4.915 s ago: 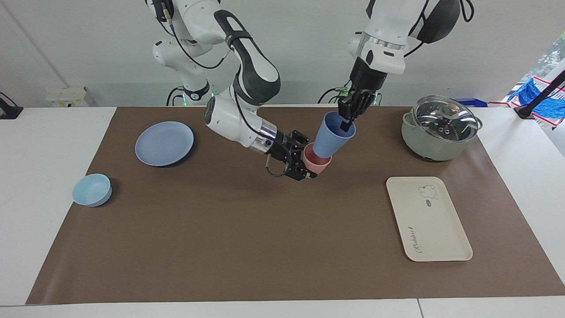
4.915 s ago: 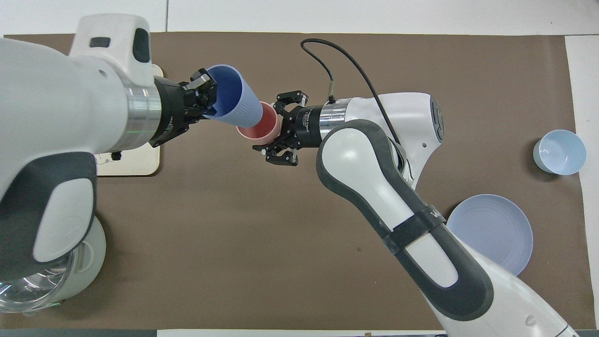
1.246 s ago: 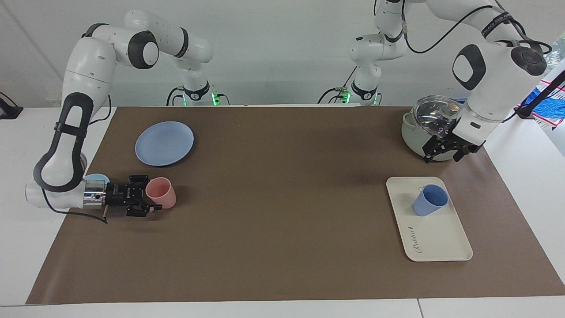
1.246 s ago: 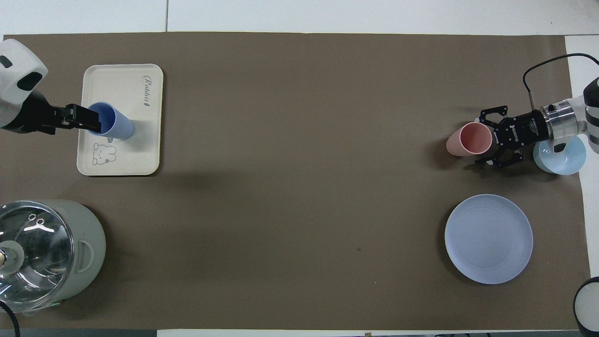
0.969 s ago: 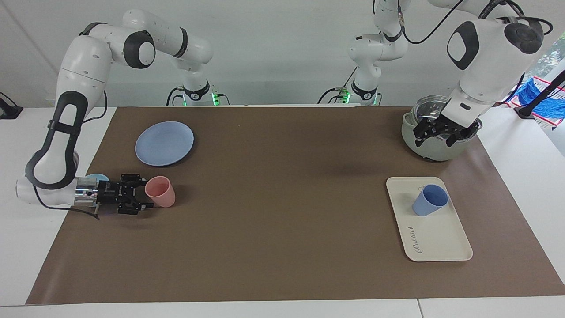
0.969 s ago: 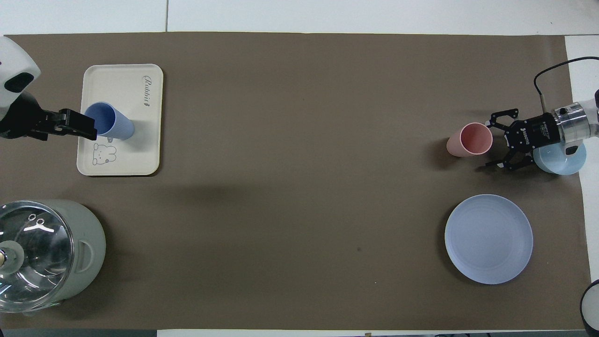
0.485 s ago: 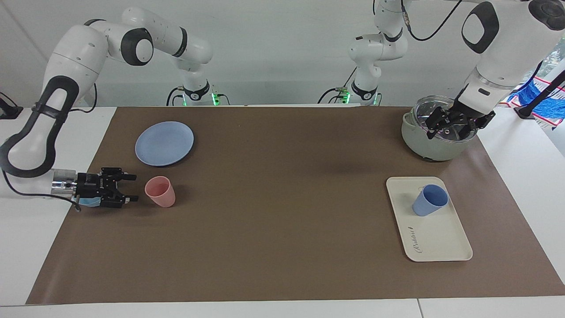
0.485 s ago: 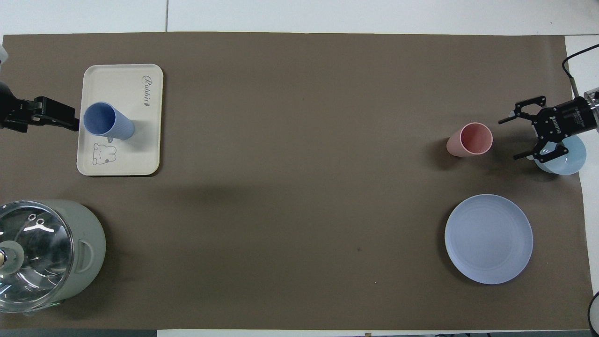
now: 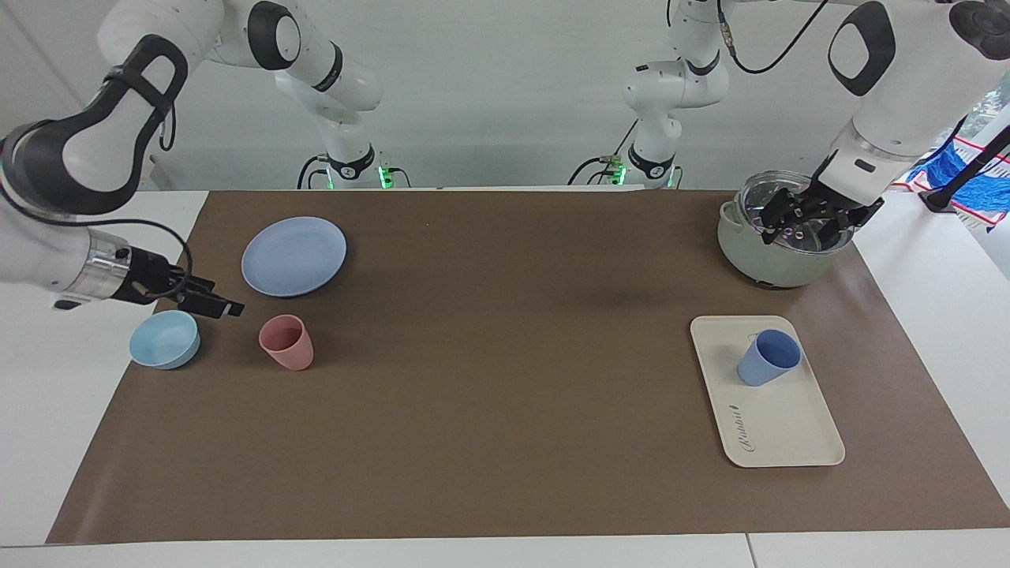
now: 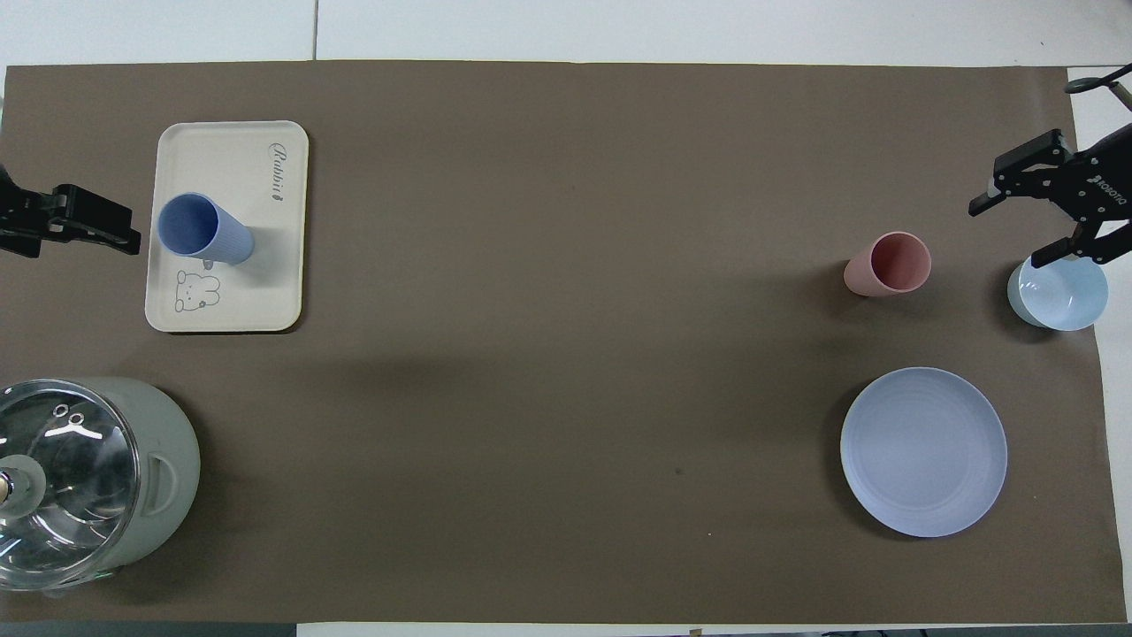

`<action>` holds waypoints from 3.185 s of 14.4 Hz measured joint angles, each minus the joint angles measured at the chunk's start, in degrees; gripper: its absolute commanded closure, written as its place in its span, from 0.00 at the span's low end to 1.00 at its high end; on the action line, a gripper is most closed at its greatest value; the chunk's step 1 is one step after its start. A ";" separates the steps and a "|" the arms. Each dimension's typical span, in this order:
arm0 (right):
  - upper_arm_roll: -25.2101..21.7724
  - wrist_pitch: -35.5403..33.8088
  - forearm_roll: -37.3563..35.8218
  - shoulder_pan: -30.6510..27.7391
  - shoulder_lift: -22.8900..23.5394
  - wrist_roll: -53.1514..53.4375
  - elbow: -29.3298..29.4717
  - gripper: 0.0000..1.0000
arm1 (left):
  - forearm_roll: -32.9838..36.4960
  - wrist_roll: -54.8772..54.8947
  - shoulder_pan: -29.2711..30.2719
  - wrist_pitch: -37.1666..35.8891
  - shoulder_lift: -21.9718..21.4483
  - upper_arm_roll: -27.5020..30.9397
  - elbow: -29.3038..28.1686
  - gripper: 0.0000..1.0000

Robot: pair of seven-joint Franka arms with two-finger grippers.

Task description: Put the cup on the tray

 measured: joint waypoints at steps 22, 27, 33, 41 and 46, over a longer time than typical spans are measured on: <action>-3.55 8.08 -16.23 11.37 -27.87 -23.79 -23.90 0.00 | -0.14 0.35 0.28 2.31 0.43 0.00 -1.40 0.00; -3.63 10.65 -16.25 11.54 -28.16 -23.80 -25.28 0.00 | -0.14 0.35 0.41 2.97 -0.87 0.01 -3.76 0.00; -3.71 10.65 -16.28 11.26 -25.87 -23.80 -24.66 0.00 | -0.23 0.35 0.22 3.08 -1.33 -0.05 -4.05 0.00; -4.41 10.64 -16.27 11.10 -25.87 -23.78 -23.58 0.00 | -0.24 0.35 0.45 3.07 -1.40 0.01 -4.28 0.00; -4.48 9.61 -16.27 11.09 -25.87 -23.77 -23.53 0.00 | -0.24 0.35 0.45 3.07 -1.40 0.01 -4.30 0.00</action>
